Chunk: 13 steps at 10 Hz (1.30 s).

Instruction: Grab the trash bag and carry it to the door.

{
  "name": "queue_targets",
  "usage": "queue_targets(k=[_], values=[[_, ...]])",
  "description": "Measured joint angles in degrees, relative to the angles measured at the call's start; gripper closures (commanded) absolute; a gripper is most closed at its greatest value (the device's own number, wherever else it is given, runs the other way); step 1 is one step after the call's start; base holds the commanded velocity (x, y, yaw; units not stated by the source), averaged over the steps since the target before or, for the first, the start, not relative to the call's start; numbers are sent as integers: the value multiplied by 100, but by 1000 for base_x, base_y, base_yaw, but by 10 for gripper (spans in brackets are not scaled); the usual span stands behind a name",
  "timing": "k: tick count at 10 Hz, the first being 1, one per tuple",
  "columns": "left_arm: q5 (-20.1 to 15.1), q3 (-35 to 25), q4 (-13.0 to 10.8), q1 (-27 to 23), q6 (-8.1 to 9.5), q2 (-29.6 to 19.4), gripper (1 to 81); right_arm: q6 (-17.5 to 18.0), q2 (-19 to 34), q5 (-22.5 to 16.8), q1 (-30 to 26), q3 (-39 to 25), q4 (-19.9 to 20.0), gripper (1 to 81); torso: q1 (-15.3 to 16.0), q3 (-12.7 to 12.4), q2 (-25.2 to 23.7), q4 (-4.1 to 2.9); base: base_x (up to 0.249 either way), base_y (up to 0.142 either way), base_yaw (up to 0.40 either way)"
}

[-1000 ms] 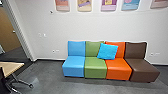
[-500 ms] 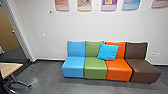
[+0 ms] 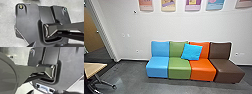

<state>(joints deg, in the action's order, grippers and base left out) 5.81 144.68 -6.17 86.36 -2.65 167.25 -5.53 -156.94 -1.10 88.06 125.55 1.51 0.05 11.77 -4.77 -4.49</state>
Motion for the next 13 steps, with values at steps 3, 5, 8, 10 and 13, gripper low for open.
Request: queue_targets(k=[3,5,8,10,13], values=[[-6,-837,13,-45,17,-562,10,5,399,0,-6,-553,5,10,0,0,0,0,0,0,0],[52,-1375,132,-61,48,-1028,10,9,628,0,-28,-955,5,10,81,83,-133,13,0,0,0],[110,-2018,803,-227,139,-1714,10,30,1345,41,-52,-1910,16,10,424,583,-680,105,0,0,0],[-20,-2295,1206,-686,174,-1974,10,41,1679,100,-83,-2253,22,10,702,951,-1110,135,0,0,0],[-422,-2632,1537,-1112,251,-2343,10,68,2037,121,-254,-2708,80,10,1027,1065,-1613,138,0,0,0]])
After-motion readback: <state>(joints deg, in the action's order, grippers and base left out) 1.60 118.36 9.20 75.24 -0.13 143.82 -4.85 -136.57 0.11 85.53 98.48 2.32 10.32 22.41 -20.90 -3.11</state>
